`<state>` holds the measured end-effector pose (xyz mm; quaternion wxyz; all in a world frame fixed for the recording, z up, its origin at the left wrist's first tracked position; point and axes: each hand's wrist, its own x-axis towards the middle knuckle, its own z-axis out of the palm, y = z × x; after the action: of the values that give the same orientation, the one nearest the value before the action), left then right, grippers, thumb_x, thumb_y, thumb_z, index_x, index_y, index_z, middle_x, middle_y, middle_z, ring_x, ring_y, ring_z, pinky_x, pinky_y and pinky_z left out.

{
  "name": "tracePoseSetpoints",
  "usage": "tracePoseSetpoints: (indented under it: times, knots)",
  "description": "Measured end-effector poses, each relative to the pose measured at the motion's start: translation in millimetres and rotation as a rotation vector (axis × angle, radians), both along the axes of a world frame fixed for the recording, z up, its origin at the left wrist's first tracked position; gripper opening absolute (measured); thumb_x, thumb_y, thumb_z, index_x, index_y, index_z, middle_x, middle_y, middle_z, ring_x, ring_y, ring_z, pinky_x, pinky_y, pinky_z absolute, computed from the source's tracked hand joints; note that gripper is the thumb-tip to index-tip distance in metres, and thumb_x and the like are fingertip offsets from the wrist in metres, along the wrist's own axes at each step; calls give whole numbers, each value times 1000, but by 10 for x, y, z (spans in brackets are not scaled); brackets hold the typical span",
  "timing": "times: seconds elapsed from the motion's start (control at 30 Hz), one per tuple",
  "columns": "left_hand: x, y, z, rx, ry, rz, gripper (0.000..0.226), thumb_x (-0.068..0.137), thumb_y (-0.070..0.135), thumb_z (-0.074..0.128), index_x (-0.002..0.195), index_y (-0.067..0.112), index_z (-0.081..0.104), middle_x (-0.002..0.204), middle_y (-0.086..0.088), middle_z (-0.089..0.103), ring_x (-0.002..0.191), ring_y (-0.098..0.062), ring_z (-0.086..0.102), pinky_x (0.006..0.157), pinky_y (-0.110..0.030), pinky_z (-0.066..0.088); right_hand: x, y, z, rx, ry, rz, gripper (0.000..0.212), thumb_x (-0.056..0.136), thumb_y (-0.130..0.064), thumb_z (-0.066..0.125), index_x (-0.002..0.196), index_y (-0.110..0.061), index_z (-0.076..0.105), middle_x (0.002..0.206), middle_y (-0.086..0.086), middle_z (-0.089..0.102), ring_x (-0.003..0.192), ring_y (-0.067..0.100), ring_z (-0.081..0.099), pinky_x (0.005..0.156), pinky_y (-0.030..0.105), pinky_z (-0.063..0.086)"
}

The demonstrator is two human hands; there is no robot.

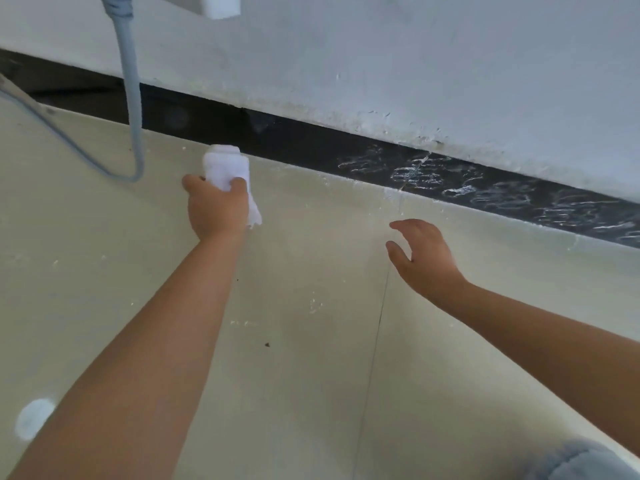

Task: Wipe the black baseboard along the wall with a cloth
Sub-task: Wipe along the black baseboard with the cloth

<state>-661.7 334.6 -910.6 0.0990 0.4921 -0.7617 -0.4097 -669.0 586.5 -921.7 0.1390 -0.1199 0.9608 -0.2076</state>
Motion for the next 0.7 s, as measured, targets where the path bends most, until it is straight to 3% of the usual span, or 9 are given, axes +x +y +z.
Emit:
tracePoseSetpoints:
  times: [0.1, 0.17, 0.27, 0.37, 0.5, 0.63, 0.7]
  knots:
    - [-122, -48, 15, -134, 24, 10, 35, 92, 25, 44, 122, 6, 40, 123, -12, 54, 109, -29, 52, 78, -29, 37, 123, 91, -131, 152, 68, 32, 48, 94, -31, 45, 138, -15, 37, 148, 6, 30, 138, 24, 19, 112, 42, 5]
    - [-225, 35, 28, -183, 33, -12, 37, 95, 21, 37, 130, 10, 36, 127, -10, 53, 113, -27, 50, 83, -31, 37, 205, 179, -240, 256, 46, 100, 55, 94, -42, 37, 144, -23, 25, 155, 2, 11, 142, 24, 3, 110, 48, -9]
    - [-369, 294, 24, -148, 86, -109, 47, 95, 13, 33, 140, 17, 24, 132, -8, 50, 116, -26, 49, 85, -25, 33, 327, 341, -384, 362, -16, 176, 63, 89, -60, 16, 145, -32, 16, 156, 0, -3, 142, 23, -7, 108, 51, -15]
    - [-457, 549, -10, -44, 155, -153, 53, 94, 7, 31, 143, 19, 15, 132, -7, 48, 111, -20, 49, 79, -13, 25, 359, 443, -447, 337, -9, 188, 83, 78, -67, -7, 143, -29, 27, 154, 7, 11, 142, 29, 6, 109, 51, -9]
    - [-403, 949, -73, 2, 218, -301, 56, 93, 1, 29, 144, 15, 11, 136, -6, 44, 109, -15, 45, 75, -3, 20, 334, 436, -366, 349, 22, 215, 76, 94, -52, 1, 118, -15, 62, 128, 20, 54, 116, 43, 50, 93, 61, 22]
    - [-324, 1459, -114, 34, 278, -531, 58, 89, -5, 32, 142, 11, 17, 139, -10, 42, 120, -23, 45, 78, -5, 24, 341, 462, -350, 307, 77, 196, 73, 96, -48, 3, 115, -12, 64, 124, 22, 57, 111, 44, 54, 90, 60, 25]
    - [-311, 1622, -136, 25, 265, -646, 59, 87, -7, 33, 142, 10, 18, 143, -13, 37, 124, -28, 44, 85, -13, 29, 347, 498, -360, 276, 124, 198, 72, 96, -47, 5, 115, -9, 64, 123, 24, 57, 110, 46, 54, 89, 59, 25]
